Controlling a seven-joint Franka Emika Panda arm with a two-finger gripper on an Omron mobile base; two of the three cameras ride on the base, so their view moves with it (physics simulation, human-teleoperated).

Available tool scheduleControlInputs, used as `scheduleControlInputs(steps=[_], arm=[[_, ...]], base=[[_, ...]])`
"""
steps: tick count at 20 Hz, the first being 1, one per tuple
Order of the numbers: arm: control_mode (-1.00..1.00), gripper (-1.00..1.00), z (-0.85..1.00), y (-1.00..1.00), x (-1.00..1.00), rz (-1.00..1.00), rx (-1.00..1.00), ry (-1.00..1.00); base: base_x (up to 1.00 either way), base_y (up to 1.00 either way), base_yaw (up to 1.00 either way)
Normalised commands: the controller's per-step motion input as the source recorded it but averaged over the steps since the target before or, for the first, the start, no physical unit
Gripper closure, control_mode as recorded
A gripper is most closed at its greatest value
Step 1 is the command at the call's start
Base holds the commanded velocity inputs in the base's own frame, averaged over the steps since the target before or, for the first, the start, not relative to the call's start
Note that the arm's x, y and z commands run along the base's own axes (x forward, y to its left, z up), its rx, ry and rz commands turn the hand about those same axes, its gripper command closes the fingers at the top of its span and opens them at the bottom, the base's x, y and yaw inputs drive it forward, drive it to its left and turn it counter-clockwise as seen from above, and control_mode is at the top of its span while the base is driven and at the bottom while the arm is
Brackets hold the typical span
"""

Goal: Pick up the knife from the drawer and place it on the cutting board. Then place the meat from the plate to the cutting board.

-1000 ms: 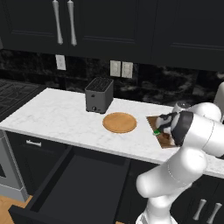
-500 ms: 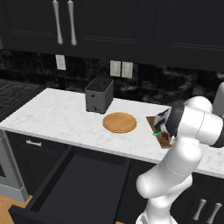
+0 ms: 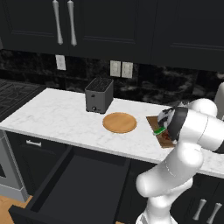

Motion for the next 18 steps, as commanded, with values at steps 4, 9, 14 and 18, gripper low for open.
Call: scheduleControlInputs(steps=[4, 9, 14, 18], arm=[[-1.00, -1.00, 0.67, 0.02, -0.55, 0.00, 0.00, -0.06], [-1.00, -1.00, 0.80, 0.43, -0.33, 0.00, 0.00, -0.03], [-1.00, -1.00, 0.54, 0.94, -0.27, -0.05, 0.00, 0.00], [-1.00, -1.00, 0.43, 1.00, -0.19, -0.11, 0.00, 0.00]], base=[[0.00, 0.00, 0.00], [0.00, 0.00, 0.00], [0.00, 0.00, 0.00], [0.00, 0.00, 0.00]])
